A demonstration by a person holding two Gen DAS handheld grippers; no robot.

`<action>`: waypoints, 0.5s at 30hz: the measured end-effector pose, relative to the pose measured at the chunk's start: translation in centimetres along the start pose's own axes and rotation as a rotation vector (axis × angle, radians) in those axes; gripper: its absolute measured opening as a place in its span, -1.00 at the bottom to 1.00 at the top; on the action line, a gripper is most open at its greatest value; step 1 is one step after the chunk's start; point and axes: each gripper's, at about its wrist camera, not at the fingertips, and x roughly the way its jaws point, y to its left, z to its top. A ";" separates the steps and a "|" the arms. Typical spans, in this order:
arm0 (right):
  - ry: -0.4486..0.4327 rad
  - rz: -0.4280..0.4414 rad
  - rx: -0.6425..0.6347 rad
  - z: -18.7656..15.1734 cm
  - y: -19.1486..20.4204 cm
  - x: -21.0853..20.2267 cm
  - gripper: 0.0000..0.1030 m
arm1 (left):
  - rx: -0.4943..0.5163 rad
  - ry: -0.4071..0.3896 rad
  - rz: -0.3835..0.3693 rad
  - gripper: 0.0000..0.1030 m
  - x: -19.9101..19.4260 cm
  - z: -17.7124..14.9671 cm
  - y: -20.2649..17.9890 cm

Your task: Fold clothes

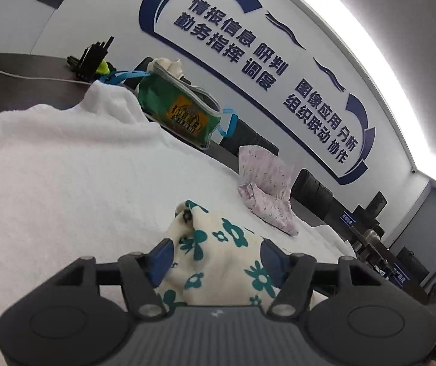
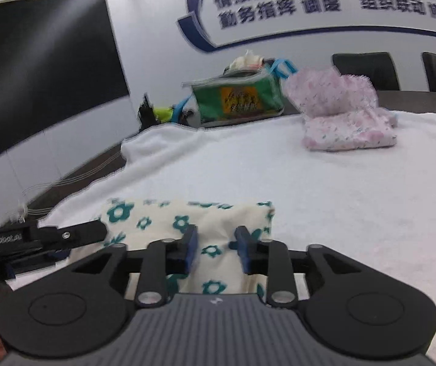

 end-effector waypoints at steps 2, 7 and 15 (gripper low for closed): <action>-0.032 -0.010 0.071 -0.3 -0.9 -0.8 -0.01 | 0.026 0.021 0.032 -0.12 0.5 -0.4 -0.3; -0.036 0.010 0.191 -1.6 -3.5 -0.6 0.00 | 0.050 0.040 0.044 -0.31 0.5 -0.8 -0.4; -0.046 0.031 0.176 -2.1 -3.5 -0.9 0.19 | 0.042 0.040 0.031 -0.31 0.3 -0.9 -0.2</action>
